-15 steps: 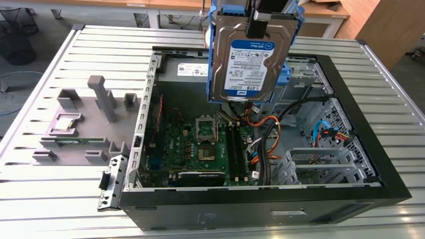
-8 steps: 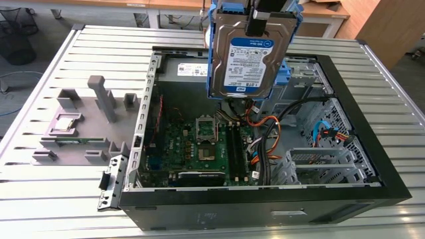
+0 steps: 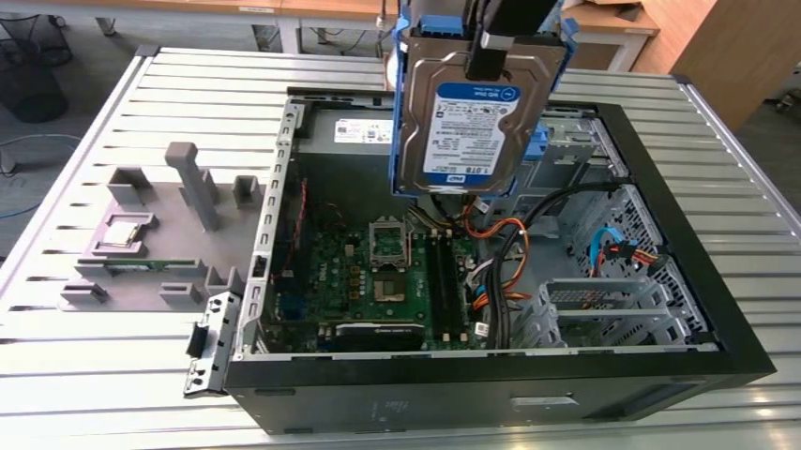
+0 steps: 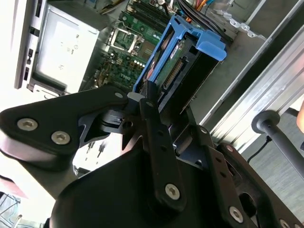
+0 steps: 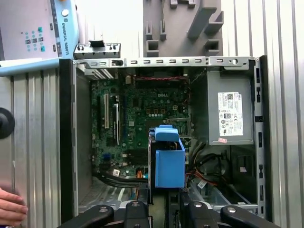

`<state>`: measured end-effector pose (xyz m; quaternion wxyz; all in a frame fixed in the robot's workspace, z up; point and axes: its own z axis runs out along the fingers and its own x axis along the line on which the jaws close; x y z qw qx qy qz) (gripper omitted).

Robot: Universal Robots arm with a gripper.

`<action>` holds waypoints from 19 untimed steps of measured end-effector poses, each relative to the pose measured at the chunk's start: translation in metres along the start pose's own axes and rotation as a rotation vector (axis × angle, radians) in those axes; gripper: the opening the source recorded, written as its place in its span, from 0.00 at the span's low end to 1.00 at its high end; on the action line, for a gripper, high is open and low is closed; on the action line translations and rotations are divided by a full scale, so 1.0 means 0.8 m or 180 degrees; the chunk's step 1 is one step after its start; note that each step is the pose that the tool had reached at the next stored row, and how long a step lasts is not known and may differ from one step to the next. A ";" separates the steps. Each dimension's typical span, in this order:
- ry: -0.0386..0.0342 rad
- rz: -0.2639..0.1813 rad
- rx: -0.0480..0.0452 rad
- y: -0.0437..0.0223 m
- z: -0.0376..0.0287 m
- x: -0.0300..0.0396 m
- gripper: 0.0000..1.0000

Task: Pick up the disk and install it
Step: 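Pick up the disk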

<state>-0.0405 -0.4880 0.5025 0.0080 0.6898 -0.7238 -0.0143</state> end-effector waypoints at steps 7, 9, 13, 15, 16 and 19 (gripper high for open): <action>-0.0002 0.0000 0.0000 -0.0012 0.0004 0.0233 0.35; -0.0002 0.0000 0.0000 -0.0013 0.0014 0.0266 0.35; -0.0002 0.0000 0.0000 -0.0019 0.0032 0.0356 0.35; -0.0002 0.0000 0.0000 -0.0021 0.0037 0.0410 0.35; -0.0002 0.0000 0.0000 -0.0022 0.0039 0.0432 0.35; -0.0002 0.0000 0.0000 -0.0025 0.0051 0.0482 0.35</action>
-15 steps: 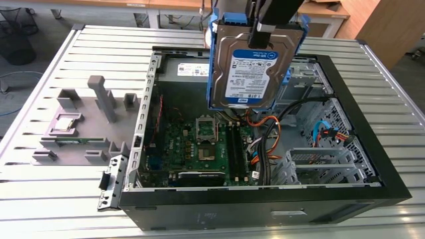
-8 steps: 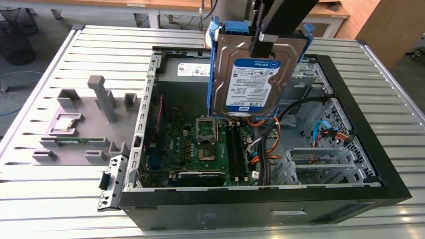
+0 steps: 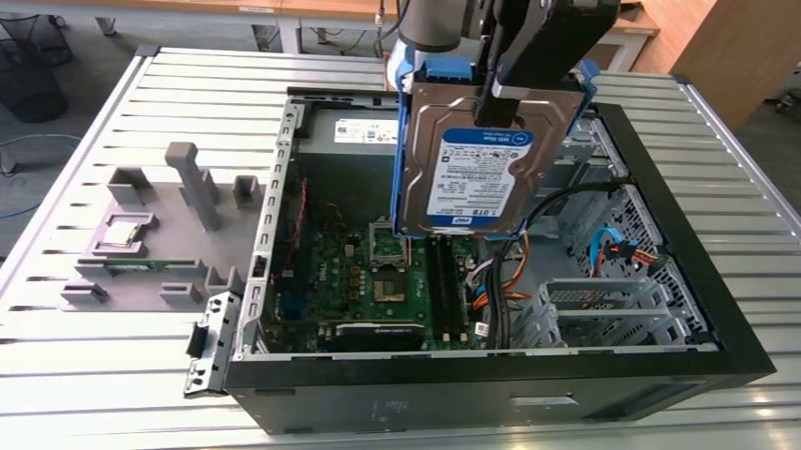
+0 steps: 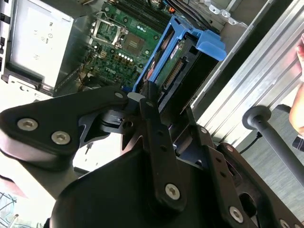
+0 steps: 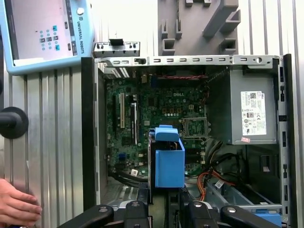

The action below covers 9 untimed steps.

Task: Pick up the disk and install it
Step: 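Pick up the disk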

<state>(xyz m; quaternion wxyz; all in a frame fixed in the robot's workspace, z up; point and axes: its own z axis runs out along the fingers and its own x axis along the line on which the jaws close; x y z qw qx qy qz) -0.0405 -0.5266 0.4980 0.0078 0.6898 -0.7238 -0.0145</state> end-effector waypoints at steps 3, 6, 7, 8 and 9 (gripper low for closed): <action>0.0000 0.0000 0.0000 -0.0018 0.0012 0.0031 0.35; 0.0000 0.0000 0.0000 -0.0066 0.0020 0.0058 0.35; 0.0000 0.0000 0.0000 -0.0089 0.0021 0.0064 0.35; 0.0000 0.0000 0.0000 -0.0113 0.0022 0.0069 0.35; 0.0000 0.0000 0.0000 -0.0137 0.0024 0.0073 0.35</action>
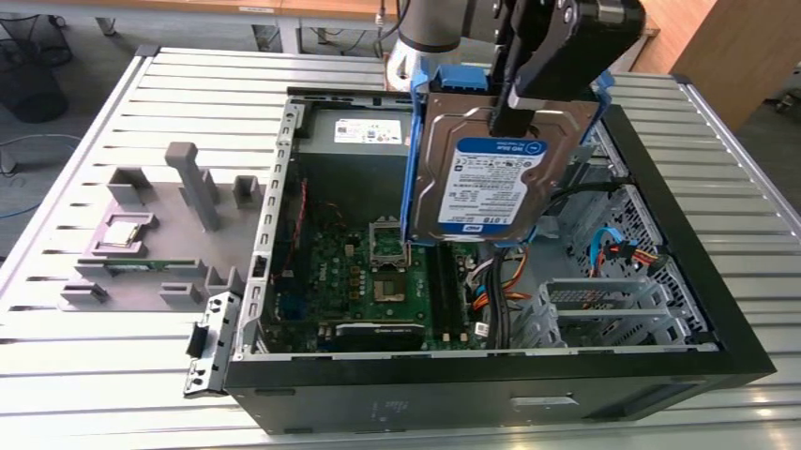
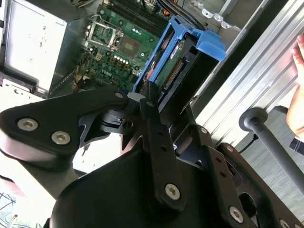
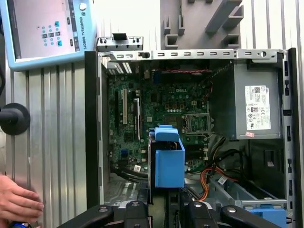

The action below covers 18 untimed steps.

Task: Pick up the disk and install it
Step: 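Pick up the disk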

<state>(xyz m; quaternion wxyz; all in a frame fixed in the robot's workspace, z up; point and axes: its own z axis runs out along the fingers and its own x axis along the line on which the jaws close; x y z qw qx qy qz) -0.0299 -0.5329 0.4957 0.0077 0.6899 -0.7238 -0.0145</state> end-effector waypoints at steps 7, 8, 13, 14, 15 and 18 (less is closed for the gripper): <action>0.0000 0.0000 0.0000 -0.0220 0.0003 0.0030 0.35; 0.0000 0.0000 0.0000 -0.0254 0.0003 0.0034 0.35; 0.0000 0.0000 -0.0001 -0.0422 0.0000 0.0055 0.35; 0.0001 0.0000 -0.0001 -0.0442 0.0000 0.0069 0.35; 0.0000 0.0000 -0.0001 -0.0455 0.0002 0.0089 0.35; 0.0000 0.0000 -0.0001 -0.0487 0.0006 0.0166 0.35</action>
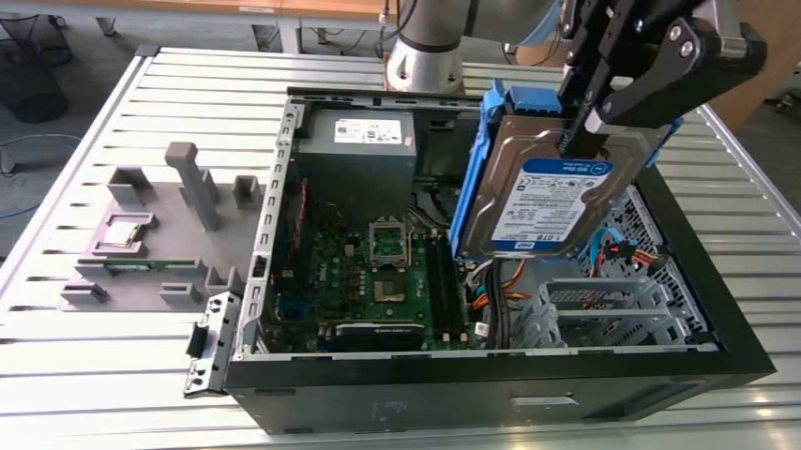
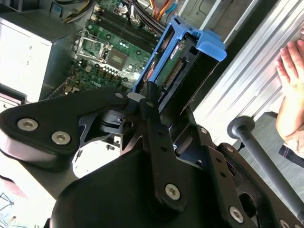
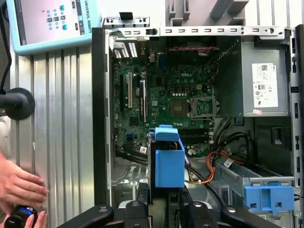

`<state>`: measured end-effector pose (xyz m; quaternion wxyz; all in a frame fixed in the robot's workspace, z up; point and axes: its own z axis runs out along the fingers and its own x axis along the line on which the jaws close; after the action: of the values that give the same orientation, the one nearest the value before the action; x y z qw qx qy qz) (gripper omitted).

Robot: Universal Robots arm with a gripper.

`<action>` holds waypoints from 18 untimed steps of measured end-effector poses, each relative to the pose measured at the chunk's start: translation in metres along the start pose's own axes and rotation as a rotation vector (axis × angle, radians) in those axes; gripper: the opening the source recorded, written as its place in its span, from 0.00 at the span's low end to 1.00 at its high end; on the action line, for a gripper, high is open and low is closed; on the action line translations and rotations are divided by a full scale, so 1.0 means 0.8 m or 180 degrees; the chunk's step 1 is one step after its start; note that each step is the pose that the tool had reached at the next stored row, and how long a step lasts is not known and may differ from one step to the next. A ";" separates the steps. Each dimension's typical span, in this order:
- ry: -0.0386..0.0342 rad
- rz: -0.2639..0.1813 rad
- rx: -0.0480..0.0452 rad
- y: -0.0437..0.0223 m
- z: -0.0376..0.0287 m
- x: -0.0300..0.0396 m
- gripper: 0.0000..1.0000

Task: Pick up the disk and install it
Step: 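Pick up the disk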

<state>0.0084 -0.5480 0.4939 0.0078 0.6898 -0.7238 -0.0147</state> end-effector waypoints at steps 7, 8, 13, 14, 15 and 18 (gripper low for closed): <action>0.0000 0.0000 0.0000 -0.0051 0.0017 0.0155 0.35; 0.0001 0.0000 0.0000 -0.0062 0.0020 0.0165 0.35; 0.0000 0.0000 -0.0001 -0.0148 0.0039 0.0209 0.35; 0.0000 0.0000 -0.0001 -0.0172 0.0041 0.0217 0.35; 0.0001 0.0000 -0.0002 -0.0200 0.0042 0.0225 0.35; 0.0001 0.0000 -0.0005 -0.0298 0.0046 0.0247 0.35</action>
<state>0.0311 -0.5689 0.4893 0.0084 0.6898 -0.7238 -0.0151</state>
